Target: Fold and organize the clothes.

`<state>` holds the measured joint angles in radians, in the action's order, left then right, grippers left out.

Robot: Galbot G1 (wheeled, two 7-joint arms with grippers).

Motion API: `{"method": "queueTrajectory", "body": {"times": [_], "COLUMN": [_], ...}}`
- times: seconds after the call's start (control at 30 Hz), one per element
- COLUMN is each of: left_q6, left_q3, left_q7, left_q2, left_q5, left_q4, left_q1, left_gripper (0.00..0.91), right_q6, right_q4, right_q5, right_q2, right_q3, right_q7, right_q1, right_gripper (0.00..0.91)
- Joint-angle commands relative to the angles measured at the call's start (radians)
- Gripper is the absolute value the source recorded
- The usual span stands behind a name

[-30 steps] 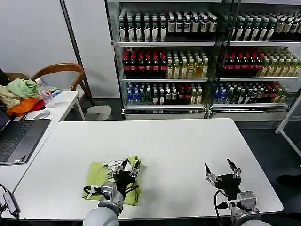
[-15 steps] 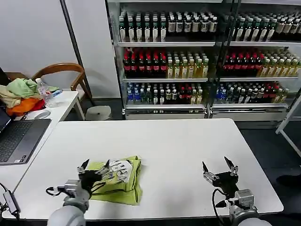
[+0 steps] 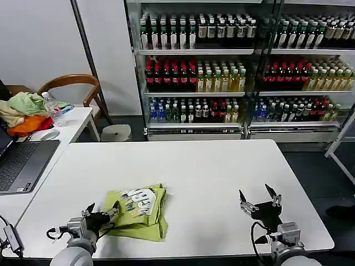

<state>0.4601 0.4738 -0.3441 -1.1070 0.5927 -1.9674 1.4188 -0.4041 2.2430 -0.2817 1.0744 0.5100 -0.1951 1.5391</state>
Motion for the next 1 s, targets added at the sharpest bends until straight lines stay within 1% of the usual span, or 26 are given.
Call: {"method": "queueTrajectory", "body": {"times": [0.03,0.07,0.4,0.67,0.83,0.87,1.0], "left_q6": [-0.014,-0.02,-0.027,-0.059,-0.064,-0.061,-0.015], "left_q3": [0.001,-0.004,-0.042,-0.048,-0.015,-0.004,0.081], "left_q7": [0.002,0.005,0.02,0.059,0.102,0.107,0.104], "left_q2": [-0.013,-0.016,-0.039,-0.048,-0.045,-0.041,-0.007], "left_q5": [0.041,0.036,0.001,-0.04,-0.025,-0.013,0.054], "left_q4": [0.04,0.04,0.046,0.033,-0.053,-0.082,-0.143], "left_q1": [0.006,0.006,0.011,0.007,-0.009,-0.013,-0.03], "left_gripper": [0.161,0.04,0.05,0.05,0.03,0.04,0.03], "right_q6": [0.0,0.0,0.001,0.001,0.001,0.001,0.001], "right_q4": [-0.005,-0.005,-0.009,-0.008,-0.007,-0.006,-0.005], "right_q5": [0.0,0.0,0.0,0.0,0.0,0.0,-0.004], "right_q2": [0.0,0.0,0.001,-0.001,-0.002,-0.002,-0.008], "right_q3": [-0.005,-0.005,-0.003,0.0,0.005,0.006,0.012], "right_q7": [0.0,0.0,0.0,-0.001,-0.001,-0.001,-0.001], "right_q1": [-0.005,-0.006,-0.007,-0.008,-0.008,-0.008,-0.011], "right_gripper": [0.907,0.907,0.907,0.907,0.907,0.907,0.907]}}
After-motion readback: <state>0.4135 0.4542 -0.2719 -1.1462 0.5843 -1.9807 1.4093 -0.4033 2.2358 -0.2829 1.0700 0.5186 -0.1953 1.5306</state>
